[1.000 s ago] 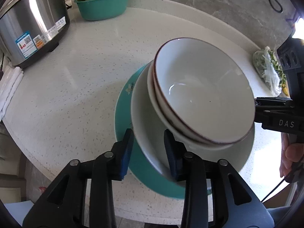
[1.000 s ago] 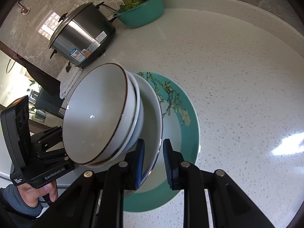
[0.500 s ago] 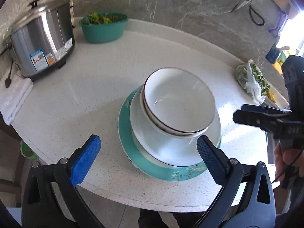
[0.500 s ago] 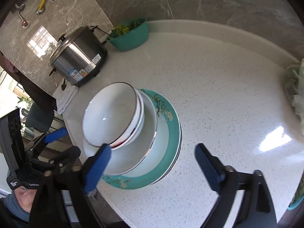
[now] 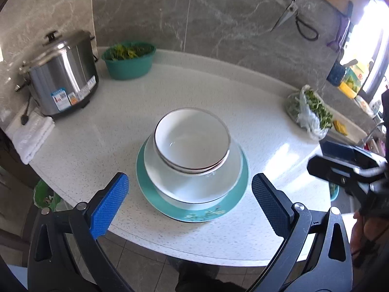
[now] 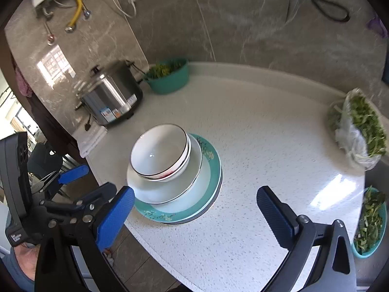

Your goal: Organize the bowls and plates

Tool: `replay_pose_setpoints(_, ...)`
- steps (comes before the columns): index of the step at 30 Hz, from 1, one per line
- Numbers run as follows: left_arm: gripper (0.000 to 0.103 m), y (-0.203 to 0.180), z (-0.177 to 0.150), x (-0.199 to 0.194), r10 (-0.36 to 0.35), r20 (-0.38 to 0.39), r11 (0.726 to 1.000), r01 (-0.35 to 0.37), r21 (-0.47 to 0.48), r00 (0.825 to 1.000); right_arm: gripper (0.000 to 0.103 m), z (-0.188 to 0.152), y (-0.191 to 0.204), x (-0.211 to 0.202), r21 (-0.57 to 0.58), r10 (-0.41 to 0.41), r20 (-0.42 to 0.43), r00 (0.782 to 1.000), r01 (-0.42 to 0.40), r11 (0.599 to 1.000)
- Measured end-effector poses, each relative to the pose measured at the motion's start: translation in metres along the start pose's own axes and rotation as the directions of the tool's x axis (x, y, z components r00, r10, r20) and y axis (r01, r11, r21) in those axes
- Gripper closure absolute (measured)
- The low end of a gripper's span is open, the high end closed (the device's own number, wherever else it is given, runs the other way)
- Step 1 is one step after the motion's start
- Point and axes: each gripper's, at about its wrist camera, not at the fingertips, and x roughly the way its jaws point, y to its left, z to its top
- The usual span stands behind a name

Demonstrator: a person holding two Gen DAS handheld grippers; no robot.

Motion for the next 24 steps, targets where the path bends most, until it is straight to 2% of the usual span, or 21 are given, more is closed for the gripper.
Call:
replay_pose_setpoints(3,0.0,-0.013,0.003,-0.022,0.027,0.019,0.999,-0.026,-0.028,0.999,0.0,-0.005,0.003,-0.022,-0.018,-0.003,0.037,0.999,0.004,1.0)
replay_pose_setpoints(9,0.0,-0.027,0.01,-0.063,0.014,0.078,0.997,-0.008,-0.076,0.997,0.0,-0.012,0.004,-0.053,-0.014,0.001,0.09,0.996,0.0,1.0)
replay_pose_setpoints(12,0.0,-0.033,0.015,-0.077,0.078,0.093,0.995,-0.071,-0.068,0.993,0.0,-0.015,0.007,-0.065,-0.005,-0.023,0.111,0.994,0.024,1.0)
replay_pose_setpoints(16,0.0,-0.05,0.019,-0.088,0.187,0.093,0.982,-0.189,0.004,0.978,0.0,-0.018,0.01,-0.077,0.029,-0.071,0.117,0.991,0.068,0.997)
replay_pose_setpoints(18,0.0,-0.053,0.021,-0.091,0.153,0.091,0.987,-0.156,0.038,0.984,0.0,-0.019,0.015,-0.084,0.06,-0.108,0.116,0.987,0.101,0.993)
replay_pose_setpoints(19,0.0,-0.052,0.024,-0.092,0.097,0.078,0.993,-0.101,0.053,0.992,0.0,-0.019,0.017,-0.085,0.067,-0.122,0.117,0.986,0.114,0.991)
replay_pose_setpoints(20,0.0,-0.051,0.025,-0.091,0.075,0.064,0.995,-0.079,0.065,0.995,0.0,-0.018,0.021,-0.088,0.082,-0.15,0.118,0.982,0.141,0.987)
replay_pose_setpoints(24,0.0,-0.048,0.033,-0.089,0.035,0.024,0.99,-0.038,0.134,0.999,0.0,-0.015,0.035,-0.095,0.134,-0.218,0.125,0.968,0.201,0.97)
